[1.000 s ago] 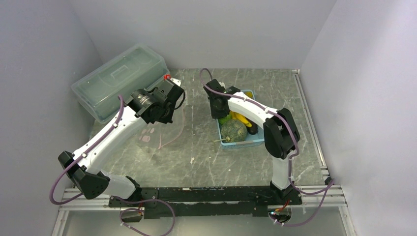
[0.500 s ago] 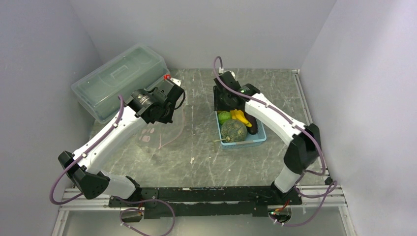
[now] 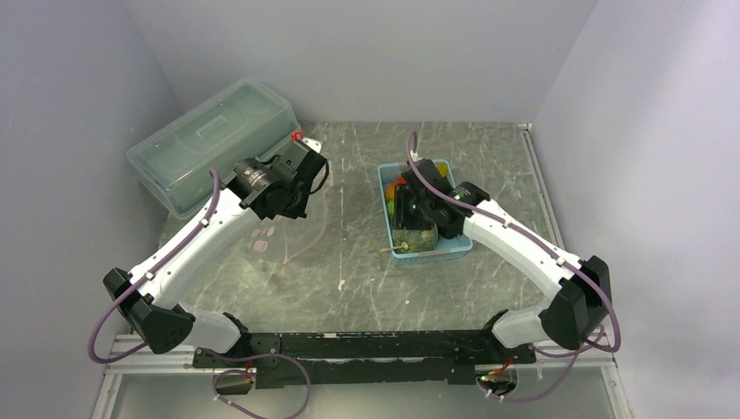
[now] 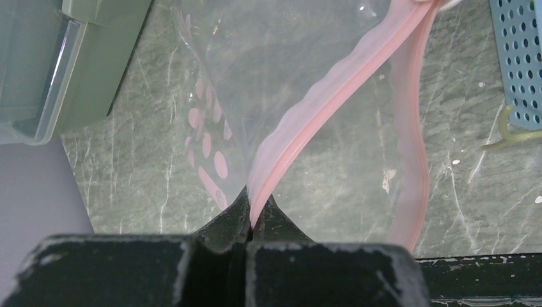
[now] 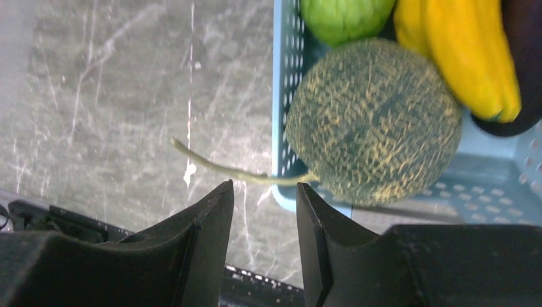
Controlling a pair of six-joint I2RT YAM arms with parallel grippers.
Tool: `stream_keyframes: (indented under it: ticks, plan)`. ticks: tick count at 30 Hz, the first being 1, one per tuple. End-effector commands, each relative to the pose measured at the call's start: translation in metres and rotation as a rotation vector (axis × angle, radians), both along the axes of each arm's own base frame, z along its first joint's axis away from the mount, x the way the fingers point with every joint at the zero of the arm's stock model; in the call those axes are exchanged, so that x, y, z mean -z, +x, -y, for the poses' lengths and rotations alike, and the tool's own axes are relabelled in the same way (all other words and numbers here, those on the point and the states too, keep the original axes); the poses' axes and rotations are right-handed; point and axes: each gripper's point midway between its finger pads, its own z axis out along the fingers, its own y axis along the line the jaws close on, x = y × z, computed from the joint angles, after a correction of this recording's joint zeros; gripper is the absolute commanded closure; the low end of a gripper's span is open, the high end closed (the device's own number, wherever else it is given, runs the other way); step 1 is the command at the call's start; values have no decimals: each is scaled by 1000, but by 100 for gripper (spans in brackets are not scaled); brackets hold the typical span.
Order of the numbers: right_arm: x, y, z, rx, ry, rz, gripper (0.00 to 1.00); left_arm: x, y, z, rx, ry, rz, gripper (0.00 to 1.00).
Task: Place the food in the zip-top bag and seal the zipper
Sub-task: Pick up the fake fruit from the bin.
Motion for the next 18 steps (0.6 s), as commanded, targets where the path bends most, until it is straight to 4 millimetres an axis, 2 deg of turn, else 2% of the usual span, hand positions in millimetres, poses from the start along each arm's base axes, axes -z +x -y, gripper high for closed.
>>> stream_keyframes:
  ticks: [1,9,18]
  plan:
    - [2,-21,-9,27,102,-31,56,-8,5,1,-2,-24,47,100]
    - [25,-36,-5,119,151,-83,56,-5,4,1,8,-26,41,100]
    - [42,-29,-6,224,151,-127,57,-6,1,-2,8,-26,45,100]
